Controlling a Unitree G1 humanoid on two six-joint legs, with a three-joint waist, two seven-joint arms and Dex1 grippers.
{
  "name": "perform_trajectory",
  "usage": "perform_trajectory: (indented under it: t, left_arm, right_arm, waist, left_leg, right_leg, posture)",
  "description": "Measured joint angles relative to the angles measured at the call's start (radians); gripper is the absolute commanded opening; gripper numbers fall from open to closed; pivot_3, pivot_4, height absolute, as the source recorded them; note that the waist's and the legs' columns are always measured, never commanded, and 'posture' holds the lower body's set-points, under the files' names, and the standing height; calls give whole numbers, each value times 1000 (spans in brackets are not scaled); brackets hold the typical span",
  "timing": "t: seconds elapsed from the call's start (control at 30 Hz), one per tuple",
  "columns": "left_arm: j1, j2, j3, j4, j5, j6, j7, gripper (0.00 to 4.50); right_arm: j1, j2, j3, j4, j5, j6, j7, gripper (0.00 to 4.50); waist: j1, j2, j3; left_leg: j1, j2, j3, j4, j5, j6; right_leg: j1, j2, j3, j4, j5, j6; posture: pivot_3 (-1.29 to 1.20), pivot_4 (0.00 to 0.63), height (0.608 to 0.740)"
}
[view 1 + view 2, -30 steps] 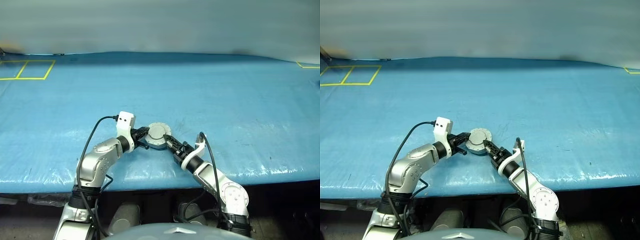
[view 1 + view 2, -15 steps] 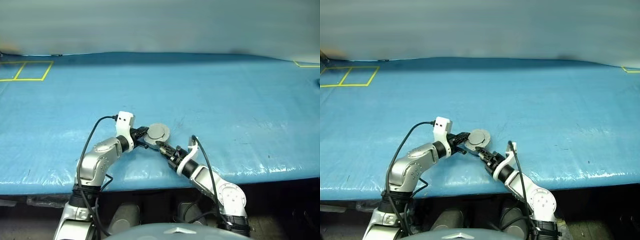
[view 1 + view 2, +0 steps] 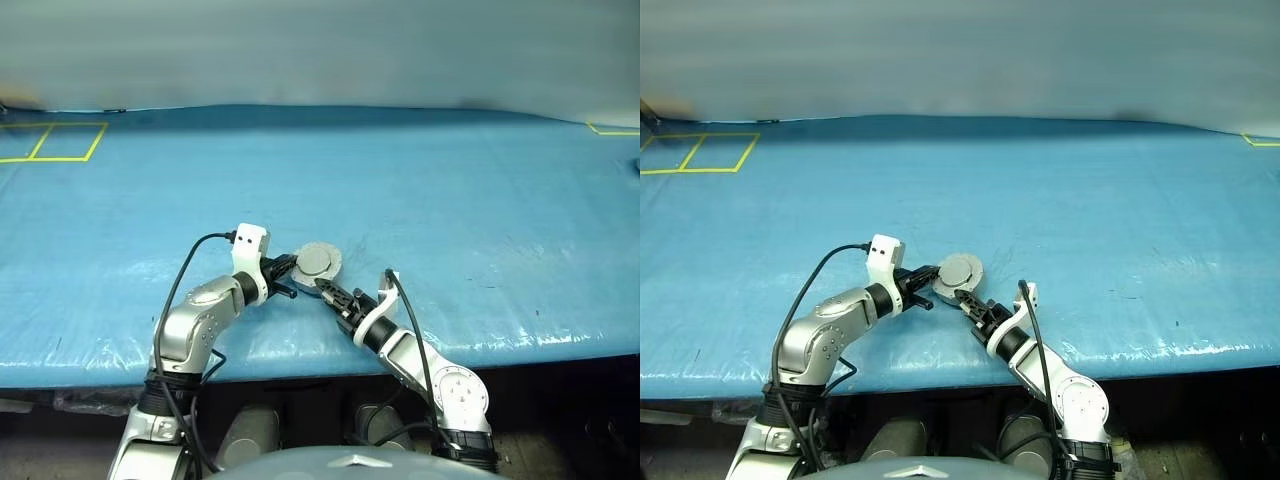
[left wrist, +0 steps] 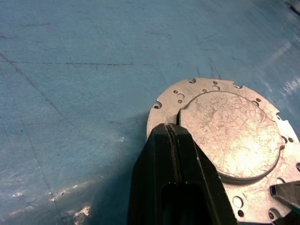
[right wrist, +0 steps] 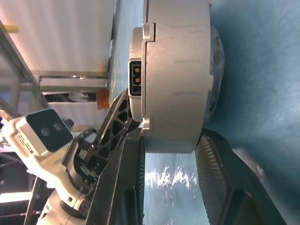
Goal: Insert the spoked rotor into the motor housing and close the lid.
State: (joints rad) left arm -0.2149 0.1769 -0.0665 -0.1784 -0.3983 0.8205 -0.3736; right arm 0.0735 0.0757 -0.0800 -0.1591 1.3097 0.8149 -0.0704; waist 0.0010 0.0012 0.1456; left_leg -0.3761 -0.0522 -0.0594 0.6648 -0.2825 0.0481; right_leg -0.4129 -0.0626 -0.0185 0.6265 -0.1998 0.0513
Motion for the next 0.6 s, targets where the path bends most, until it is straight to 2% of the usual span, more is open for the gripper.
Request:
perform_trajectory:
  t: [0.27,0.37,0.6]
  left_arm:
    - [8,-7,-10,-11,-13,1,-3,0]
    - [26,-26,30,-12,-56,2,-20,575]
    - [52,-171,265,-14,-315,54,36,2906]
  right_arm:
    - [8,0,3,0,0,-37,14,1181]
    - [10,0,7,-2,0,-43,22,1181]
    - [9,-1,5,-10,7,-75,23,1181]
  waist:
    - [3,0,0]
    - [2,0,0]
    - [-1,0,3]
  left_leg:
    - [0,0,0,0,0,0]
    - [-1,0,0,-1,0,0]
    - [-5,0,0,-1,0,0]
  right_leg:
    - [0,-2,0,0,1,-2]
    - [-1,-3,1,0,1,-2]
    - [-4,-3,1,0,2,-4]
  posture:
    - [0,150,740]
    - [0,150,740]
    - [0,150,740]
